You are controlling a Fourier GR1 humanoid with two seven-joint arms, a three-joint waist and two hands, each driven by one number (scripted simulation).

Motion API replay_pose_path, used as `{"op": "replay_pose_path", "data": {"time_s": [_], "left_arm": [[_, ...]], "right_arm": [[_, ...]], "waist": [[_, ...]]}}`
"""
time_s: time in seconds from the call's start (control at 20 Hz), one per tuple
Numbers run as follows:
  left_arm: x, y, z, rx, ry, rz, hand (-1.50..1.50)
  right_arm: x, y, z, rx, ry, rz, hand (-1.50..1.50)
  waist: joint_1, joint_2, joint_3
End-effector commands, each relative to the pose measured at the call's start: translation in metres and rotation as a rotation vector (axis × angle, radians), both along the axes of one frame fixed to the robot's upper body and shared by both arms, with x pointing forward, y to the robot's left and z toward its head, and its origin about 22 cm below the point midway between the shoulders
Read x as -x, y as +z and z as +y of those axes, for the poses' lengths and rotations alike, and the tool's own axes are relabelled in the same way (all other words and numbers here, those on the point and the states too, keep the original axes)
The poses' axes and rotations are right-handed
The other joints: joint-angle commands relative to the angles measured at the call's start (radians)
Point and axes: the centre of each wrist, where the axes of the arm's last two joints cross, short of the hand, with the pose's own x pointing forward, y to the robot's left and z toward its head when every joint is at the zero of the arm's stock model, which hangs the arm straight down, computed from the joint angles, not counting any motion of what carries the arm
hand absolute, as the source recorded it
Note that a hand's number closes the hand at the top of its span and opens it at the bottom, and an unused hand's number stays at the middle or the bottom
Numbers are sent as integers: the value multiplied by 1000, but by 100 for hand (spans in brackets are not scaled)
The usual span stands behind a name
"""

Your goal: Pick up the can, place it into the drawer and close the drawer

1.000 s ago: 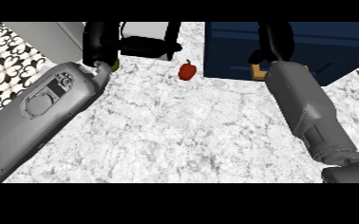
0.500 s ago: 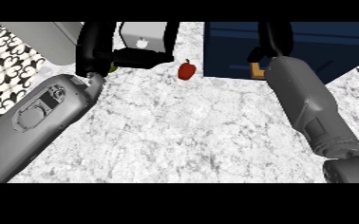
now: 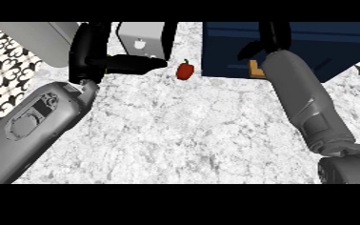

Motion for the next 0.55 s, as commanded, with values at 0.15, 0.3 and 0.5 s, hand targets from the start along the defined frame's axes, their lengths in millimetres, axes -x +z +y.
{"op": "replay_pose_path", "data": {"time_s": [0.15, 0.3, 0.5], "left_arm": [[15, -25, 15, -15, 27, 14, -150], [11, -21, 9, 6, 14, 0, -150], [12, -22, 17, 17, 36, 18, -150]], "right_arm": [[-10, 30, 26, -408, 85, -62, -150], [-10, 29, 36, -531, 121, -39, -150], [-10, 27, 37, -539, 129, -47, -150]], "waist": [[5, -20, -3], [-9, -11, -4], [-11, -12, -5]]}}
